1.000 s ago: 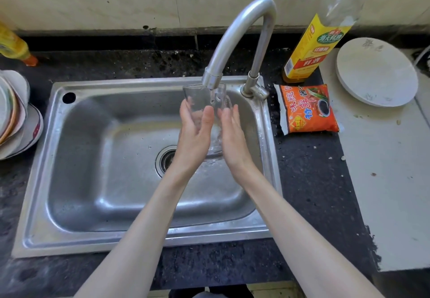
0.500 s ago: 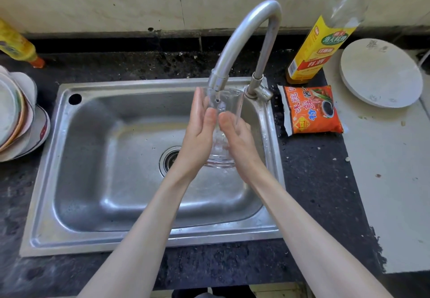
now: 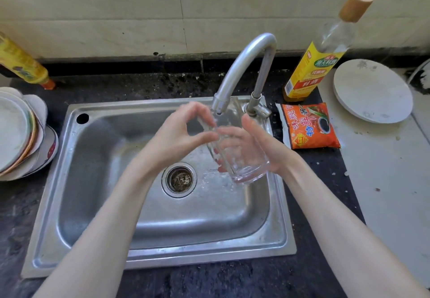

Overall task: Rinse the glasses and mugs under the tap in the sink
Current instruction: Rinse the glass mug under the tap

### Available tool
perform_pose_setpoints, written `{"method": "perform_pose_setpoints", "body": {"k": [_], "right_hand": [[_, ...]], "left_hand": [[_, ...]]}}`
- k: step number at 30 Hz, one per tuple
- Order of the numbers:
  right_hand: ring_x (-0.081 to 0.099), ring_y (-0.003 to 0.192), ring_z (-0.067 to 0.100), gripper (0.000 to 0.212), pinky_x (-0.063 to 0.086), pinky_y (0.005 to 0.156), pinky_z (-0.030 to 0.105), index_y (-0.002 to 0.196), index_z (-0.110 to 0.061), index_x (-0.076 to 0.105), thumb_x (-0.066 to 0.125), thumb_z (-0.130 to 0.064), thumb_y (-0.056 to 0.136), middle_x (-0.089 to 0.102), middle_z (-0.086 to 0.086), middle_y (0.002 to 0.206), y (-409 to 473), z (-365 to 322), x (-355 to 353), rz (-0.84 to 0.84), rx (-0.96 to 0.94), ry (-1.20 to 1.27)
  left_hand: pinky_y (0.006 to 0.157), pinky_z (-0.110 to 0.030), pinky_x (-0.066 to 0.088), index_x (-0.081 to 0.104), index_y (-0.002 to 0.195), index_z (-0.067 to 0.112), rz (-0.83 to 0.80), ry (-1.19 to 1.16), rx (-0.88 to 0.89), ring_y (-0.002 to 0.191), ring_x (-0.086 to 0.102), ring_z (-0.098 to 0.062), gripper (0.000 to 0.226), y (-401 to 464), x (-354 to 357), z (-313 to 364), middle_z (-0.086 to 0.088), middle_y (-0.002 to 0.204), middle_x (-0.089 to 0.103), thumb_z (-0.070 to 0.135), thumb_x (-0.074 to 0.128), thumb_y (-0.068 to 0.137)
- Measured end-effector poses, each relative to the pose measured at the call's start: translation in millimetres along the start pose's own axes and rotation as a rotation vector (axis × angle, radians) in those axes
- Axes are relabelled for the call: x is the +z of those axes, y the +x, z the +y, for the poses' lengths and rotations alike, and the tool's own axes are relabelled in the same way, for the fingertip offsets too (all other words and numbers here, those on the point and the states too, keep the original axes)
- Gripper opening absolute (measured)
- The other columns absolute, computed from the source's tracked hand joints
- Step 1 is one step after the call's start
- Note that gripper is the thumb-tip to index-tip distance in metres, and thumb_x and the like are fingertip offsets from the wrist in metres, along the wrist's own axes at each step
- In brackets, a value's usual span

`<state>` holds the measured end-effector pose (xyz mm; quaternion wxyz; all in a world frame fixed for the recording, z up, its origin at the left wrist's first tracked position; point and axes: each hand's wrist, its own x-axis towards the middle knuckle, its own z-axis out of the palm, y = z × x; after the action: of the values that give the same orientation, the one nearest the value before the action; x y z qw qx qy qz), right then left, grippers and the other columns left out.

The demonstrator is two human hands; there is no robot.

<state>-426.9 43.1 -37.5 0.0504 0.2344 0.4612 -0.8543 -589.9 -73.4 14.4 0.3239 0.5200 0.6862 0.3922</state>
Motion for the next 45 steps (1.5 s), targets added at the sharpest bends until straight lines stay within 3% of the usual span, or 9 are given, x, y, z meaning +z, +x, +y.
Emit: {"method": "perform_pose_setpoints", "body": {"k": [4, 10, 15, 22, 26, 30, 37, 42, 45], "right_hand": [[0.065, 0.091, 0.029, 0.093, 0.047, 0.09, 0.057, 0.125, -0.01, 0.053, 0.067, -0.072, 0.057, 0.065, 0.011, 0.104, -1.5, 0.0, 0.1, -0.049, 0.101, 0.065], [0.061, 0.108, 0.027, 0.056, 0.047, 0.092, 0.054, 0.119, -0.015, 0.059, 0.045, -0.054, 0.082, 0.064, 0.01, 0.118, -18.6, 8.9, -1.6, 0.18, 0.0, 0.297], [0.055, 0.116, 0.029, 0.068, 0.05, 0.089, 0.052, 0.134, -0.024, 0.043, 0.062, -0.055, 0.076, 0.052, 0.01, 0.131, -1.9, 27.9, 12.8, 0.436, -0.117, 0.247], [0.065, 0.101, 0.028, 0.073, 0.052, 0.09, 0.045, 0.127, -0.017, 0.048, 0.06, -0.063, 0.071, 0.062, 0.016, 0.117, 2.8, 27.1, 14.2, 0.601, -0.142, 0.088], [0.066, 0.094, 0.032, 0.057, 0.056, 0.08, 0.041, 0.121, -0.02, 0.055, 0.059, -0.058, 0.079, 0.062, 0.016, 0.11, 3.5, 19.4, 9.0, 0.598, -0.029, 0.076], [0.063, 0.075, 0.026, 0.047, 0.054, 0.07, 0.036, 0.106, -0.024, 0.058, 0.059, -0.061, 0.078, 0.062, 0.015, 0.107, -1.6, 14.8, 5.5, 0.532, 0.06, 0.079], [0.041, 0.05, 0.014, 0.044, 0.042, 0.053, 0.026, 0.102, -0.013, 0.057, 0.057, -0.052, 0.082, 0.059, 0.0, 0.071, -3.9, 19.5, 6.9, 0.357, -0.009, 0.229], [0.035, 0.041, 0.007, 0.036, 0.035, 0.036, 0.016, 0.103, -0.022, 0.061, 0.062, -0.051, 0.081, 0.059, -0.008, 0.061, -1.8, 16.6, 1.9, 0.468, 0.095, 0.133], [0.037, 0.041, 0.006, 0.046, 0.036, 0.038, 0.017, 0.112, -0.024, 0.059, 0.062, -0.055, 0.079, 0.063, -0.009, 0.071, -0.5, 13.6, 2.6, 0.513, 0.152, 0.071]], "left_hand": [[0.074, -0.018, 0.048, 0.062, 0.07, 0.016, -0.144, -0.155, -0.07, 0.073, 0.06, -0.007, 0.019, 1.4, -5.9, 8.8, 0.002, 0.074, 0.067, 0.002, 0.075, 0.07], [0.065, -0.012, 0.044, 0.061, 0.071, 0.017, 0.213, -0.295, -0.22, 0.066, 0.057, -0.003, 0.018, -13.5, 15.6, -17.1, 0.008, 0.067, 0.065, 0.004, 0.073, 0.073], [0.072, -0.026, 0.049, 0.06, 0.073, 0.017, 0.391, -0.337, -0.286, 0.076, 0.063, -0.019, 0.018, -18.0, 39.8, -18.1, -0.001, 0.074, 0.067, 0.005, 0.073, 0.074], [0.09, -0.014, 0.044, 0.059, 0.117, 0.001, -0.163, -0.458, -0.151, 0.109, 0.06, -0.011, 0.029, -28.2, 40.3, -12.5, -0.008, 0.115, 0.065, 0.007, 0.056, 0.089], [0.109, -0.006, 0.01, 0.034, 0.137, 0.033, -0.393, 0.06, 0.061, 0.125, 0.026, 0.021, 0.052, -25.2, 39.3, -30.6, 0.026, 0.133, 0.041, 0.027, 0.054, 0.089], [0.116, -0.02, 0.008, 0.027, 0.138, 0.039, -0.386, 0.431, 0.205, 0.134, 0.019, 0.008, 0.054, -27.3, 42.9, -44.3, 0.02, 0.142, 0.035, 0.05, 0.029, 0.085], [0.092, -0.01, 0.04, 0.046, 0.131, 0.017, -0.258, -0.529, -0.242, 0.113, 0.055, 0.003, 0.044, -30.9, 46.4, -20.9, 0.002, 0.122, 0.061, -0.001, 0.048, 0.092], [0.102, -0.005, 0.013, 0.023, 0.135, 0.052, -0.56, 0.022, -0.164, 0.124, 0.019, 0.024, 0.044, -30.1, 47.2, -14.7, 0.037, 0.138, 0.023, 0.035, 0.038, 0.098], [0.108, -0.01, 0.01, 0.035, 0.134, 0.047, -0.451, 0.159, -0.093, 0.128, 0.018, 0.016, 0.037, -33.3, 51.5, -17.7, 0.036, 0.136, 0.026, 0.039, 0.03, 0.099]]}}
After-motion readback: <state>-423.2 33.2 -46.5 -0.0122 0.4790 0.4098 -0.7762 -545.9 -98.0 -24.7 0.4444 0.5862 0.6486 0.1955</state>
